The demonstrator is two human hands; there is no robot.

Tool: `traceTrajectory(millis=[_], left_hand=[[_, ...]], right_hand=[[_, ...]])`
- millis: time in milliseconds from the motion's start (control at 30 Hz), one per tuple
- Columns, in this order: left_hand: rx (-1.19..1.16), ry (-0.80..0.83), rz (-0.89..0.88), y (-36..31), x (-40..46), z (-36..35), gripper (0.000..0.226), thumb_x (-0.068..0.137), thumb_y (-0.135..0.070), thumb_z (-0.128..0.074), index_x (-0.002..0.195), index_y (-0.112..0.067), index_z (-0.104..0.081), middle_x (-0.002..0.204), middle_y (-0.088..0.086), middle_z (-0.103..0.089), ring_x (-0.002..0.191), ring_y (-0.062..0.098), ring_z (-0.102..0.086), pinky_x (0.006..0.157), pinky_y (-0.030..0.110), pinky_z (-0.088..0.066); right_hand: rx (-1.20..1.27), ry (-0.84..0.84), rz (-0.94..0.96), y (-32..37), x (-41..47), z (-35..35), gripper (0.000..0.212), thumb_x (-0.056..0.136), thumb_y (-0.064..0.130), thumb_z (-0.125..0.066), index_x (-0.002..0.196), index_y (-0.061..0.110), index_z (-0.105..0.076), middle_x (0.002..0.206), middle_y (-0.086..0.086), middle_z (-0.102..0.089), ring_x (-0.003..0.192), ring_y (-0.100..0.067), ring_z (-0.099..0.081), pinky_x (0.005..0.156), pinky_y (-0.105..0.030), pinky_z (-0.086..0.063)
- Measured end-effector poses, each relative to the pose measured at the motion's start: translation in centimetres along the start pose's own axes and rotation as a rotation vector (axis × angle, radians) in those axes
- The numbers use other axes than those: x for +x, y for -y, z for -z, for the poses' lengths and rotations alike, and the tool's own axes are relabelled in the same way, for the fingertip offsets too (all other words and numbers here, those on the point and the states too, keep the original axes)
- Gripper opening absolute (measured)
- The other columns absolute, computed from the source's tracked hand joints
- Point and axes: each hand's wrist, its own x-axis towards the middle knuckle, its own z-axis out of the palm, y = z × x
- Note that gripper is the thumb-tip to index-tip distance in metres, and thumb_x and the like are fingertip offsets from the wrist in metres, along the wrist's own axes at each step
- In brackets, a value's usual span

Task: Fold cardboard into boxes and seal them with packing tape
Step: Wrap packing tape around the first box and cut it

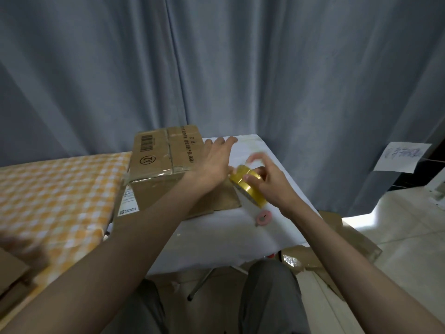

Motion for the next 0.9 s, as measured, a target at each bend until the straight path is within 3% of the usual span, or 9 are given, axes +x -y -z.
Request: traceTrajectory(millis=[33, 100, 200, 267, 500, 600, 700, 800, 900], left_hand=[[-0.013, 0.002, -0.008, 0.3, -0.2, 0.0, 0.071, 0.088, -0.026, -0.073, 0.149, -0.023, -0.037, 0.138, 0.009, -0.052, 0.126, 0.031, -0.044, 0.106, 0.042, -0.038], [-0.085, -0.029, -0.029, 1.2, -0.8, 0.1, 0.064, 0.089, -0.027, -0.071, 0.146, -0.022, -0.043, 0.138, 0.008, -0.051, 0.128, 0.029, -0.043, 0.108, 0.04, -0.036], [-0.138, -0.169, -0.027, 3.1, -2.2, 1.2, 0.035, 0.095, -0.025, -0.063, 0.129, -0.018, -0.062, 0.128, 0.005, -0.057, 0.123, 0.023, -0.048, 0.103, 0.031, -0.036], [-0.157, -0.265, 0.015, 4.7, -3.5, 2.2, 0.026, 0.097, -0.024, -0.06, 0.121, -0.017, -0.068, 0.126, 0.004, -0.06, 0.121, 0.021, -0.051, 0.101, 0.029, -0.037], [-0.164, -0.438, 0.165, 11.5, -9.4, 4.0, 0.028, 0.1, -0.019, -0.053, 0.123, -0.012, -0.068, 0.124, 0.009, -0.068, 0.117, 0.029, -0.06, 0.096, 0.031, -0.041], [-0.292, -0.529, 0.255, 13.6, -11.5, 3.2, 0.033, 0.102, -0.019, -0.047, 0.13, -0.014, -0.063, 0.13, 0.005, -0.065, 0.116, 0.019, -0.056, 0.088, 0.014, -0.034], [-0.483, -0.574, 0.33, 14.2, -12.6, 1.9, 0.037, 0.105, -0.025, -0.041, 0.137, -0.015, -0.058, 0.128, -0.01, -0.058, 0.112, -0.001, -0.048, 0.082, -0.007, -0.021], [-0.695, -0.503, 0.46, 14.1, -12.5, 0.5, 0.049, 0.107, -0.038, -0.034, 0.152, -0.021, -0.037, 0.153, -0.01, -0.039, 0.139, 0.002, -0.033, 0.105, 0.009, -0.015], [-0.805, -0.455, 0.49, 12.9, -12.3, -1.0, 0.056, 0.106, -0.047, -0.029, 0.157, -0.029, -0.018, 0.162, -0.008, -0.025, 0.145, 0.007, -0.023, 0.111, 0.023, -0.014]], right_hand=[[-0.019, 0.01, -0.007, -0.4, 0.4, -0.1, 0.043, 0.09, 0.012, -0.069, 0.112, 0.038, -0.043, 0.078, -0.008, -0.062, 0.069, -0.015, -0.055, 0.062, -0.028, -0.047], [-0.117, 0.007, -0.004, -1.3, 1.3, -0.6, 0.053, 0.087, 0.005, -0.068, 0.114, 0.039, -0.039, 0.082, -0.015, -0.064, 0.07, -0.016, -0.057, 0.06, -0.024, -0.047], [-0.351, 0.035, 0.026, -3.2, 2.4, -2.0, 0.046, 0.084, 0.001, -0.066, 0.116, 0.027, -0.046, 0.09, -0.015, -0.061, 0.082, -0.027, -0.057, 0.068, -0.036, -0.046], [-0.5, 0.087, 0.055, -4.4, 2.8, -3.0, 0.042, 0.082, -0.001, -0.065, 0.115, 0.02, -0.05, 0.095, -0.007, -0.061, 0.089, -0.028, -0.056, 0.071, -0.035, -0.042], [-0.661, 0.1, 0.033, -6.0, 3.3, -4.4, 0.025, 0.083, -0.004, -0.063, 0.101, 0.014, -0.062, 0.097, -0.008, -0.068, 0.094, -0.03, -0.063, 0.077, -0.038, -0.05], [-0.447, -0.098, 0.059, -2.9, 4.1, -5.2, 0.016, 0.092, 0.008, -0.061, 0.098, 0.01, -0.075, 0.097, -0.004, -0.075, 0.094, -0.022, -0.067, 0.087, -0.037, -0.054], [-0.117, -0.264, 0.098, 1.3, 4.3, -6.6, 0.018, 0.094, 0.021, -0.062, 0.09, 0.013, -0.077, 0.085, 0.003, -0.075, 0.084, -0.015, -0.069, 0.084, -0.037, -0.056], [-0.008, -0.253, 0.084, 3.7, 4.5, -7.9, 0.016, 0.089, 0.024, -0.064, 0.082, 0.018, -0.078, 0.074, 0.007, -0.073, 0.076, -0.012, -0.069, 0.081, -0.04, -0.059], [-0.021, -0.226, -0.012, 3.6, 4.7, -8.8, 0.011, 0.087, 0.019, -0.068, 0.082, 0.022, -0.077, 0.073, 0.01, -0.071, 0.077, -0.011, -0.068, 0.082, -0.04, -0.06]])
